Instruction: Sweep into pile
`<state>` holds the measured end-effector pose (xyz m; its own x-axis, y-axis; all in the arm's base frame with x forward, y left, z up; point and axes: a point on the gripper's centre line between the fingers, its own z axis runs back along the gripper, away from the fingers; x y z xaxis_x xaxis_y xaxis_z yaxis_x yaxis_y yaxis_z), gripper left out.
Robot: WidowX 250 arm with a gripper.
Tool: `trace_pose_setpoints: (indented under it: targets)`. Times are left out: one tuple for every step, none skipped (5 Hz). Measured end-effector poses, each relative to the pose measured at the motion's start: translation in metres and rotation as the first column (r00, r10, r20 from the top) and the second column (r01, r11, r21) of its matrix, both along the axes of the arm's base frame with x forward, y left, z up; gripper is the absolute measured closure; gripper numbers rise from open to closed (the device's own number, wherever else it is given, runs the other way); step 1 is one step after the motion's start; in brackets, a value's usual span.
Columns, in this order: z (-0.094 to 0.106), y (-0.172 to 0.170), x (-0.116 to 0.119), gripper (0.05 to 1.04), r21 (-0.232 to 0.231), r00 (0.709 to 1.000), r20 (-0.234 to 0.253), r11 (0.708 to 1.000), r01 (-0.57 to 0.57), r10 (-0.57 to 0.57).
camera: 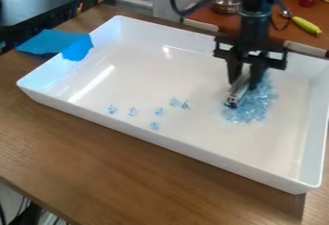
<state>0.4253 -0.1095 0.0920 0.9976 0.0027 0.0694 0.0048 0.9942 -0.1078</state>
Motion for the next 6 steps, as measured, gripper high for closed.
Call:
trace_pose_setpoints:
  targets:
    - [0.0,-0.026,-0.003,0.719,-0.015,1.0,-0.012,1.0,0.02,-0.02]
    - [0.001,-0.055,-0.004,0.719,-0.03,1.0,-0.007,0.999,0.019,-0.019]
    - [0.005,-0.065,-0.011,0.719,-0.027,0.998,-0.027,0.998,0.053,-0.054]
    - [0.01,-0.041,-0.004,0.719,-0.031,0.999,-0.028,0.999,0.028,-0.029]
    - [0.045,0.006,-0.002,0.719,-0.052,1.0,0.027,0.999,-0.009,0.01]
    - [0.07,0.057,-0.014,0.719,-0.013,0.998,0.065,1.0,0.02,-0.019]
